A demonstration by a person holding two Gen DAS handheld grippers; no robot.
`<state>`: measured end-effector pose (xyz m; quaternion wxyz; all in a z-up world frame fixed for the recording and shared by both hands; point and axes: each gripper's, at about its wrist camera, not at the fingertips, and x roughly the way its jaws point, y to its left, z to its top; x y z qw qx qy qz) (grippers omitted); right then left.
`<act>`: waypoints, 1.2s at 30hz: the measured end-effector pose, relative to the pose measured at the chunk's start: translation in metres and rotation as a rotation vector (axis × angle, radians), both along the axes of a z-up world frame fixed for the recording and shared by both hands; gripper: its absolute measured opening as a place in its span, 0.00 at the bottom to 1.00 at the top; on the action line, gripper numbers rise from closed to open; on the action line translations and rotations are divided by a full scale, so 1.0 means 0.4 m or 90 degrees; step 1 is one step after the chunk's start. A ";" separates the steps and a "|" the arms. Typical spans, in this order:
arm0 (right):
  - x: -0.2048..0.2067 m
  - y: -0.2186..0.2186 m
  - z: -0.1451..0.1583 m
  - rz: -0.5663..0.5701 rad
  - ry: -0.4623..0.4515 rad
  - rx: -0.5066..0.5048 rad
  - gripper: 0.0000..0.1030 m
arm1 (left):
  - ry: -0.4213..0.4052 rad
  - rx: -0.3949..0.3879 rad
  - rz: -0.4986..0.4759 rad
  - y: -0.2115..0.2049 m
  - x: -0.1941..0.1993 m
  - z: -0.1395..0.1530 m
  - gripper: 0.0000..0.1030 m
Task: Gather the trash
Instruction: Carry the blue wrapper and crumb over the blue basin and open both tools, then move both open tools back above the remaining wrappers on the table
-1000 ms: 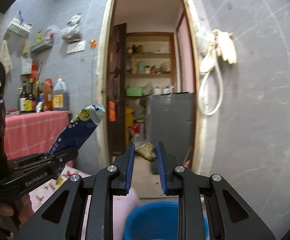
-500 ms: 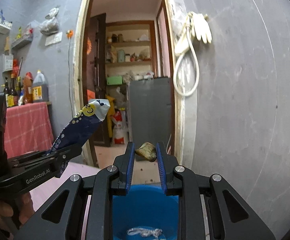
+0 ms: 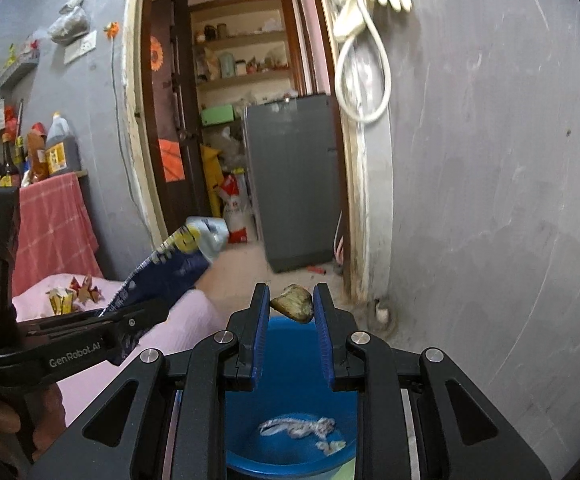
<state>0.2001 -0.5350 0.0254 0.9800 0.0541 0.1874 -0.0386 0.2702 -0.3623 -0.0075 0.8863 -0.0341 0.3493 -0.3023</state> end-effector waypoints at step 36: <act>-0.071 0.267 0.203 0.058 -0.187 0.002 1.00 | -0.253 -0.013 0.229 0.511 -0.174 0.285 0.98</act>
